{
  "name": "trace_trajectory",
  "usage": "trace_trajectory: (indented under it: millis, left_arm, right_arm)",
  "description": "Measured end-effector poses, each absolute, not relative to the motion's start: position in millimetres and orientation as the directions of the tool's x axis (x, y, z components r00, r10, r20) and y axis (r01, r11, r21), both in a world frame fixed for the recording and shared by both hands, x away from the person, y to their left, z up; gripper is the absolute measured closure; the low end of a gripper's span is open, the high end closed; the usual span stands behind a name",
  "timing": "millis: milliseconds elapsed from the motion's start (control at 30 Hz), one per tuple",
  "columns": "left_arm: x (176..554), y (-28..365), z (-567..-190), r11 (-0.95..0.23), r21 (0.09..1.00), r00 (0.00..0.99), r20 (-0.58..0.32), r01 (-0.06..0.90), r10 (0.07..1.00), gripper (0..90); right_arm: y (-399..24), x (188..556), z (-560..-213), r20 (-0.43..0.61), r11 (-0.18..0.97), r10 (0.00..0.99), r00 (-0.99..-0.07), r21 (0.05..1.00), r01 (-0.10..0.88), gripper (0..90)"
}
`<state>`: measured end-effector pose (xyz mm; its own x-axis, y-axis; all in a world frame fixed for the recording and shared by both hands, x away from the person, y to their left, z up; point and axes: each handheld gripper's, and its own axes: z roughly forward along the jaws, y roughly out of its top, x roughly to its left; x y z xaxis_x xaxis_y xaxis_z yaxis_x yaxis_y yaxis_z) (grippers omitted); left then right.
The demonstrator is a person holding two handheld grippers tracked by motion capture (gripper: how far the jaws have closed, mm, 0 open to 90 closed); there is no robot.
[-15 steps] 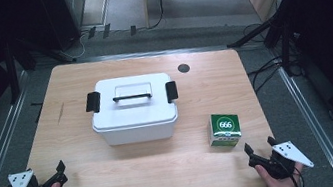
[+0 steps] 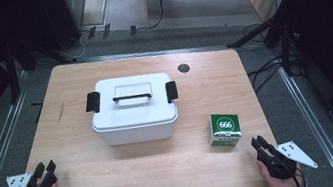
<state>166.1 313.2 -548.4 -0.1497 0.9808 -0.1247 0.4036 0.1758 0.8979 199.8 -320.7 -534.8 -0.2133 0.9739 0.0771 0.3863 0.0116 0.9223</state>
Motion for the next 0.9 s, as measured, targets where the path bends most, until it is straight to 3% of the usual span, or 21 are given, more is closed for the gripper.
trace_trajectory:
  millis: [67, 167, 333, 467, 600, 733, 900]
  left_arm:
    - [165.8, 313.7, -548.3, 0.175, 0.896, -0.137, -0.13, 0.408, 0.982, 74.7]
    - [166.3, 315.4, -548.9, 0.189, 0.892, -0.125, -0.15, 0.41, 0.981, 79.3]
    - [167.1, 315.7, -549.3, 0.188, 0.89, -0.119, -0.151, 0.416, 0.981, 73.9]
    - [166.8, 315.6, -549.3, 0.184, 0.89, -0.106, -0.153, 0.417, 0.982, 64.5]
    - [166.7, 316.4, -549.4, 0.186, 0.889, -0.098, -0.16, 0.417, 0.982, 64.5]
    - [167.1, 315.7, -549.4, 0.176, 0.89, -0.086, -0.154, 0.421, 0.984, 70.7]
    - [167.1, 314.2, -549.4, 0.157, 0.892, -0.064, -0.144, 0.423, 0.988, 75.3]
  right_arm:
    - [-323.4, 203.5, -531.3, 0.1, 0.005, 0.963, -0.25, 0.922, 0.387, 90.0]
    - [-326.8, 212.2, -525.4, 0.098, 0.022, 0.954, -0.283, 0.919, 0.394, 90.0]
    - [-325.2, 233.1, -517.8, 0.099, 0.034, 0.948, -0.302, 0.913, 0.407, 90.0]
    - [-318.6, 268.0, -514.0, 0.093, 0.052, 0.95, -0.298, 0.894, 0.445, 90.0]
    - [-319.2, 287.7, -514.3, 0.101, 0.054, 0.946, -0.309, 0.888, 0.456, 90.0]
    - [-316.4, 308.6, -510.4, 0.086, 0.102, 0.922, -0.377, 0.887, 0.45, 90.0]
    - [-312.7, 317.3, -500.2, 0.117, 0.077, 0.909, -0.4, 0.896, 0.437, 90.0]
